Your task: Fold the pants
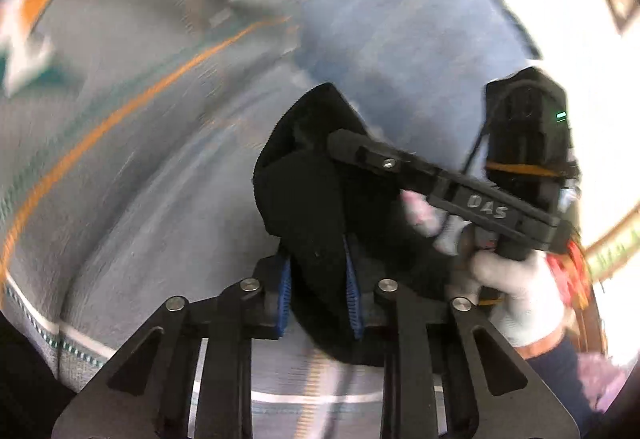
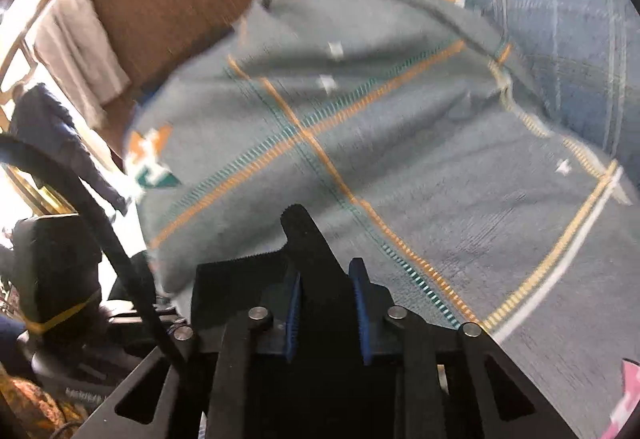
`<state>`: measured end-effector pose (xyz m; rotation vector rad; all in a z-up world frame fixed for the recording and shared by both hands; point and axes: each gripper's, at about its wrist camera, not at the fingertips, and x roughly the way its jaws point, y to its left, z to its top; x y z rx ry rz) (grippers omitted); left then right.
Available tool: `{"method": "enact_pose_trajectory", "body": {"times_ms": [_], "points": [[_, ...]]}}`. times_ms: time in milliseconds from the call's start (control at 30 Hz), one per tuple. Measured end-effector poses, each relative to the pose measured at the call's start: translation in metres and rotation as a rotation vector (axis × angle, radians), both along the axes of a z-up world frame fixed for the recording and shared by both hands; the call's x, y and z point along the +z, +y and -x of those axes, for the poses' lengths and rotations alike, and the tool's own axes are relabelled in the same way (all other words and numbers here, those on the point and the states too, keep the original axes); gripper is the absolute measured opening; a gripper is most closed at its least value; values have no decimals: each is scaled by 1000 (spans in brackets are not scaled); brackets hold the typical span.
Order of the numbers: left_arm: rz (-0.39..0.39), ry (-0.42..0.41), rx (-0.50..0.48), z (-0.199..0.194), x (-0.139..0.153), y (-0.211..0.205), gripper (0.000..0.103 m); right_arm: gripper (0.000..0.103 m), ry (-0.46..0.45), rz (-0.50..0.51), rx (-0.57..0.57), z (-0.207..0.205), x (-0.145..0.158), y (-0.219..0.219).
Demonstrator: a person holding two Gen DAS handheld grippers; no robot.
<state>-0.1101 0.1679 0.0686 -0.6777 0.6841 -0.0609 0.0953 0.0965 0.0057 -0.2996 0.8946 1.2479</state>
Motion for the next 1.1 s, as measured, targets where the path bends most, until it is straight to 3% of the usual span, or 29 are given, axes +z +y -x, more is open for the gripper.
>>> {"method": "enact_pose_trajectory", "body": {"times_ms": [133, 267, 333, 433, 533, 633, 733, 800, 867, 900, 933, 1000, 1100], "points": [[-48, -168, -166, 5, 58, -46, 19, 20, -35, -161, -43, 19, 55, -50], [-100, -263, -364, -3, 85, -117, 15, 20, -64, -345, -126, 46, 99, -119], [-97, -247, -456, -14, 80, -153, 15, 20, -74, -419, -200, 58, 113, -164], [-130, -195, -565, -35, 54, -213, 15, 20, -73, -457, -312, 70, 110, -218], [-153, -77, -669, -55, 8, -266, 14, 20, -24, -459, -486, 77, 80, -284], [-151, 37, -772, -63, -32, -304, 14, 20, 41, -397, -654, 73, 38, -327], [-196, -13, -791, -52, -18, -307, 14, 20, 120, -324, -826, 65, -5, -354], [-179, -62, -805, -48, 5, -294, 15, 21, 103, -346, -825, 72, -1, -357], [-209, -123, -798, -44, 32, -270, 18, 34, 30, -334, -822, 84, 17, -356], [-229, -141, -787, -43, 41, -258, 25, 40, 13, -336, -816, 90, 26, -356], [-254, -159, -763, -45, 50, -246, 39, 53, 10, -352, -808, 95, 33, -356], [-309, -196, -697, -57, 62, -220, 62, 54, 7, -397, -768, 107, 44, -355], [-383, -201, -662, -82, 67, -202, 64, 54, 22, -399, -708, 129, 44, -354]]}}
